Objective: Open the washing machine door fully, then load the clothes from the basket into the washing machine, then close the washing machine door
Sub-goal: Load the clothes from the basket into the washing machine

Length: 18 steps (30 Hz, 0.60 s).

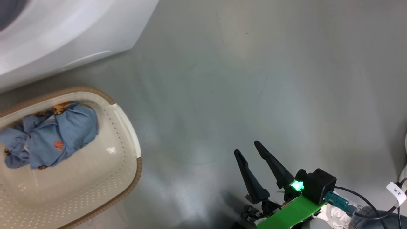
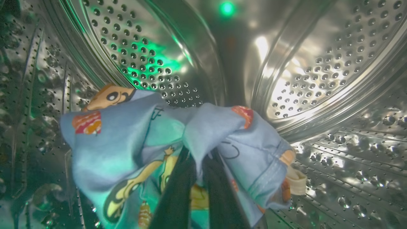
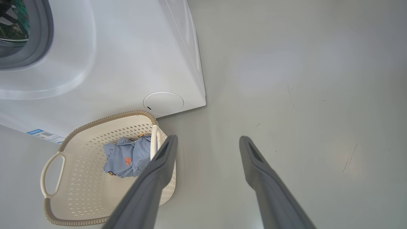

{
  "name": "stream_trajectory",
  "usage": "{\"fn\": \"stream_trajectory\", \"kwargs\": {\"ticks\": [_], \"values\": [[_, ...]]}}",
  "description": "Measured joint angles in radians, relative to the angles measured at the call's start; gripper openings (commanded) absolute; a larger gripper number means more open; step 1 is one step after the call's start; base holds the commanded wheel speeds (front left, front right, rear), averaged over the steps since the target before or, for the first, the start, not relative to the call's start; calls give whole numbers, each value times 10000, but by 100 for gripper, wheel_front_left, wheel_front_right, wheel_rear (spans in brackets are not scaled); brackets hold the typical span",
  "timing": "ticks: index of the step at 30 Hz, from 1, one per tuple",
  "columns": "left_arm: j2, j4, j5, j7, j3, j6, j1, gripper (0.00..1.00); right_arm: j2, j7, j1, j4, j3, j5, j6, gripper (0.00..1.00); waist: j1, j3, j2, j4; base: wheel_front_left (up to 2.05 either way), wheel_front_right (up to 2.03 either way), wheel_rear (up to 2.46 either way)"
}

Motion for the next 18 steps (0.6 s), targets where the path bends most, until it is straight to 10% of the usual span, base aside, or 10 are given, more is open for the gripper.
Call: {"fn": "stream_trajectory", "kwargs": {"ticks": [1,2,18], "values": [[-71,117,-4,2,-8,102,1,86,0,0,-2,4,-23,0,0,100,0,-29,0,43,0,0,0],[-121,268,6,69,-67,201,1,100,0,0,-9,10,-50,0,0,100,0,-68,0,81,0,0,0],[-1499,1296,-113,-38,-326,966,1539,100,-13,0,-12,326,-474,-138,0,100,0,-1512,0,784,0,0,0]]}}
